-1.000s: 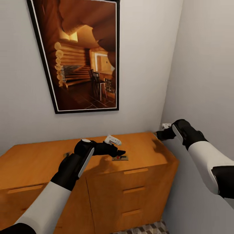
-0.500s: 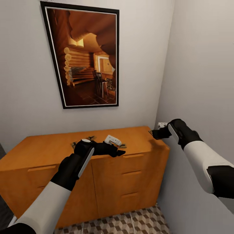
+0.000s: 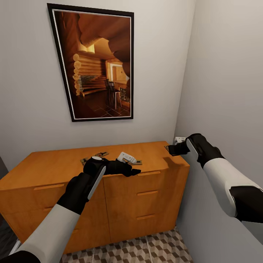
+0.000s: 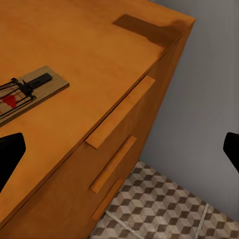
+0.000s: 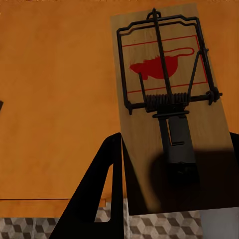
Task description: Take the four mousetraps from the cabinet in the bathroom and place them on the bathroom floor. Make sure all four end up on the same floor surface, and ensure that at least two of them are either under or directly next to the same bathroom sink.
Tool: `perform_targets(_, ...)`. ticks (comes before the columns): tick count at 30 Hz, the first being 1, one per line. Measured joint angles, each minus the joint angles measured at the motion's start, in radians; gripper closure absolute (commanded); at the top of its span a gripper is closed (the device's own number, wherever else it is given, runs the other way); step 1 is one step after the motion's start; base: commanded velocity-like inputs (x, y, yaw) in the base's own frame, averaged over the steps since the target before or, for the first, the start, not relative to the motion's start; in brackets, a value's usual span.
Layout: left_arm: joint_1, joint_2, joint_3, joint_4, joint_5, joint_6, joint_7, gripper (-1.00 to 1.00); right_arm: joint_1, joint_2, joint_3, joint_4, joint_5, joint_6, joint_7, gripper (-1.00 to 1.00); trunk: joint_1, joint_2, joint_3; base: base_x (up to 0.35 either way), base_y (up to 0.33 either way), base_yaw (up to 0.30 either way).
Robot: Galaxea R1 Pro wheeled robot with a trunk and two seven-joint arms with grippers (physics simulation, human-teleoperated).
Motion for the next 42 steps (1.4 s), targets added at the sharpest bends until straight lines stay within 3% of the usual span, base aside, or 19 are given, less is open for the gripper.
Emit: perform_targets(42, 0.0, -0.001, 0.0, 0.001, 0.001, -0.001, 0.0, -1.0, 0.0, -0.001, 0.0, 0.0, 0.0, -0.001, -0.002, 1.0, 0.0, 0.0, 0.0, 0.0, 0.0, 0.0)
